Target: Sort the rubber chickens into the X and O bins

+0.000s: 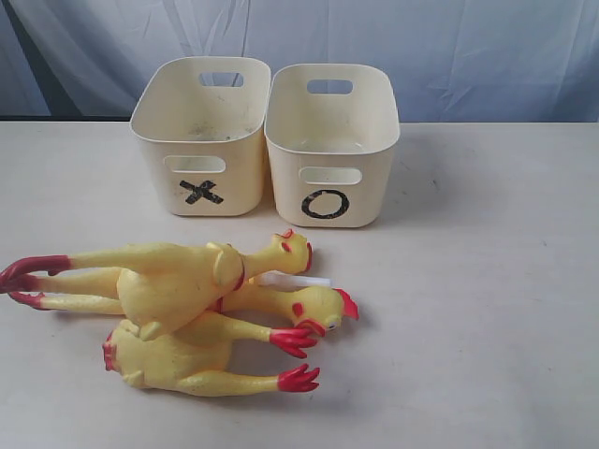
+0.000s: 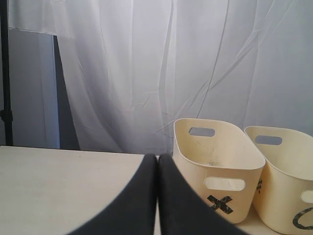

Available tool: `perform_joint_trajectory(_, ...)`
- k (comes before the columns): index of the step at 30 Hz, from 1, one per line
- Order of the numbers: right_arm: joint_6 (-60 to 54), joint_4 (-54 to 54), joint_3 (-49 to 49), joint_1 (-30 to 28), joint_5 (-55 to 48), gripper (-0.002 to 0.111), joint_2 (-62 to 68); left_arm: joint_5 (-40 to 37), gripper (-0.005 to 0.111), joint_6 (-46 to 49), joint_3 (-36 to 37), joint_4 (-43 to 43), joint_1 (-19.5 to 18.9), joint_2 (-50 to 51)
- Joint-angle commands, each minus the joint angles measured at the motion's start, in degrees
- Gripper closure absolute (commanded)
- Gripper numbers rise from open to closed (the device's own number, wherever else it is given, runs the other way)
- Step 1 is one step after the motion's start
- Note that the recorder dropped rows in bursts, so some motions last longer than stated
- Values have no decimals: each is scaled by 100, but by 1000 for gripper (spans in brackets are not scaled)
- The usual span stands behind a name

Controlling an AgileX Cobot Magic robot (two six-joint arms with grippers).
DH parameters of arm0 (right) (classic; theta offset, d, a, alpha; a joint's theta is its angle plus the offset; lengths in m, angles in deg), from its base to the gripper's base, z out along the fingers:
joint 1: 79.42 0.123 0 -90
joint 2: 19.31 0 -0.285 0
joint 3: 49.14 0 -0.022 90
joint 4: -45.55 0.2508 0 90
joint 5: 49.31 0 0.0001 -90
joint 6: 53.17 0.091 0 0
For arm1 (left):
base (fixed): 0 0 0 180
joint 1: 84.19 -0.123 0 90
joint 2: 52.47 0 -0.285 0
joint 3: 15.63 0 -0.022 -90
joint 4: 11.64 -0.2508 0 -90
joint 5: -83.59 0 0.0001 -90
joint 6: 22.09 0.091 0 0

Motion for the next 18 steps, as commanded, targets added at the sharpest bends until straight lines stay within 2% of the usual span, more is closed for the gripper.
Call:
perform_joint_trajectory(1, -14, -4, 41, 15, 79, 109, -34, 28, 106, -18, -40, 0, 10, 14)
perform_joint_trajectory(5, -14, 145, 41, 15, 267, 109, -34, 28, 106, -28, -40, 0, 10, 14)
perform_joint_trajectory(12, -14, 1653, 41, 15, 1834, 109, -34, 28, 106, -28, -40, 0, 10, 14)
perform_joint_trajectory(18, -14, 1699, 41, 15, 2156, 109, -34, 28, 106, -28, -40, 0, 10, 14)
